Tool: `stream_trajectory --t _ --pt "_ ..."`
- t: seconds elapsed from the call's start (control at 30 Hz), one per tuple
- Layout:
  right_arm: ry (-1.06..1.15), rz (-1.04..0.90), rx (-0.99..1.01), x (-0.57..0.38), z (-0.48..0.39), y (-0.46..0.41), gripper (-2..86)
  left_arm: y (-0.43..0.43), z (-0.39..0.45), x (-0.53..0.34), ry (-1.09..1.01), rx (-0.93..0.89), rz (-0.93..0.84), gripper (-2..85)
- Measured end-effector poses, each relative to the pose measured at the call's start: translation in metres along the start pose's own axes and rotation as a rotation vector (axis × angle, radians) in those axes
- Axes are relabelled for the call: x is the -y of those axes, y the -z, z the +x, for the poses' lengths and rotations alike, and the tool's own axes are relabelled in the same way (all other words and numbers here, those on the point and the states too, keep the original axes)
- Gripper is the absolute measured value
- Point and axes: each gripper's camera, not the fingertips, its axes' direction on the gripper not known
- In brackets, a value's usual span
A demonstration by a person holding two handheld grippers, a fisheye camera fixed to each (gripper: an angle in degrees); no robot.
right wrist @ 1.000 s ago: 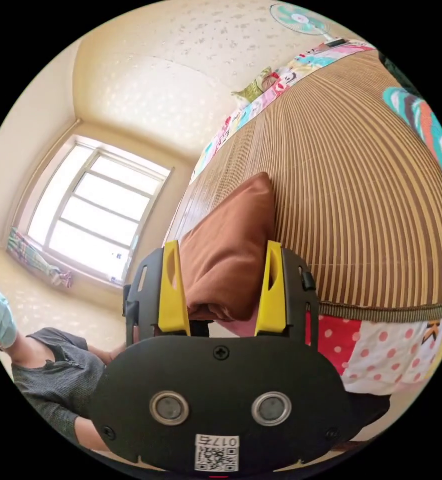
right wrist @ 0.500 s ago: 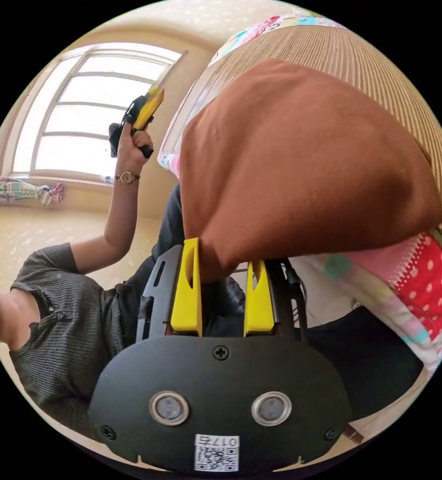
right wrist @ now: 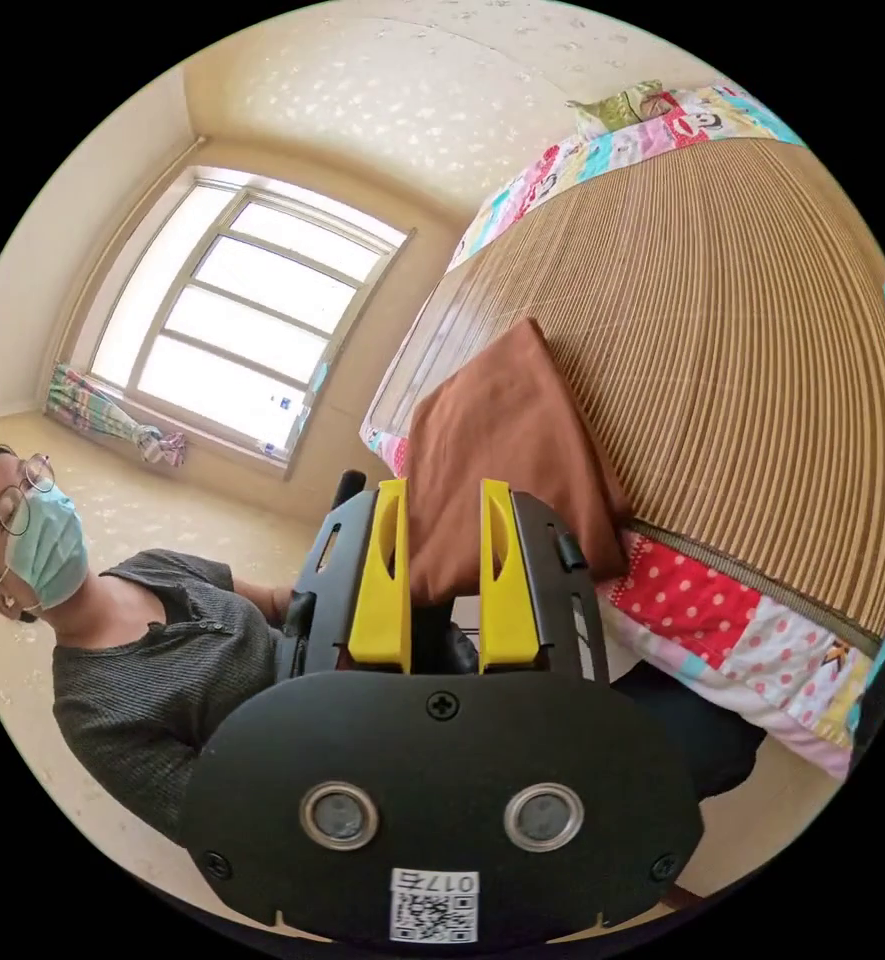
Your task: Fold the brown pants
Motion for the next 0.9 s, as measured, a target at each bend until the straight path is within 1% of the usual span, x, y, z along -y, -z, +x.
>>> stream_trajectory --t 0.03,0.1,0.23,0.3,0.37,0.43,0.5,0.53,0.57,0.63,0.67,0.7,0.77,0.8,0.87,0.9 --pt "0.003 0.013 -0.091 0.015 0.009 0.003 13.0 -0.005 0.001 0.007 0.006 -0.02 -0.009 19.5" --pt "-0.036 -0.012 -0.14 0.039 0.036 -0.005 14.1 -0.011 0.009 0.021 0.009 -0.02 -0.033 19.6" --pt "-0.083 -0.119 -0.014 0.09 0.106 -0.053 15.4 -0.021 0.03 0.041 0.02 0.04 -0.072 19.9" --pt "-0.086 -0.185 0.01 0.105 0.122 -0.076 14.4 -0.025 0.034 0.044 0.023 0.066 -0.077 18.2" --pt "-0.069 -0.235 0.119 0.116 0.131 -0.096 14.0 -0.027 0.034 0.048 0.018 0.087 -0.087 16.4" --pt "-0.071 -0.359 0.247 0.123 0.138 -0.126 13.0 -0.026 0.033 0.051 0.023 0.074 -0.101 14.3" --pt "-0.058 -0.414 0.242 0.125 0.134 -0.138 11.8 -0.022 0.036 0.056 0.013 0.054 -0.133 11.1" --pt "-0.059 -0.455 0.243 0.126 0.13 -0.145 11.0 -0.013 0.045 0.063 -0.033 0.018 -0.151 9.3" --pt "-0.06 -0.474 0.269 0.125 0.128 -0.15 10.7 0.0 0.06 0.071 -0.108 0.025 -0.158 8.4" --pt "-0.103 -0.512 0.445 0.125 0.127 -0.179 9.5 0.024 0.081 0.085 -0.208 0.104 -0.167 7.8" --pt "-0.113 -0.505 0.466 0.125 0.126 -0.188 9.2 0.042 0.087 0.099 -0.22 0.155 -0.19 7.8" --pt "-0.127 -0.491 0.459 0.129 0.121 -0.204 8.8 0.051 0.086 0.106 -0.215 0.181 -0.203 7.9" --pt "-0.131 -0.461 0.415 0.142 0.107 -0.228 8.3 0.099 0.067 0.137 -0.157 0.249 -0.204 8.6" --pt "-0.137 -0.444 0.387 0.153 0.095 -0.247 8.0 0.114 0.06 0.144 -0.137 0.26 -0.184 8.9" --pt "-0.143 -0.424 0.34 0.172 0.074 -0.283 7.8 0.184 0.031 0.16 -0.073 0.274 -0.09 10.6" --pt "-0.153 -0.408 0.329 0.184 0.061 -0.309 7.9 0.203 0.025 0.161 -0.058 0.287 -0.061 11.1"
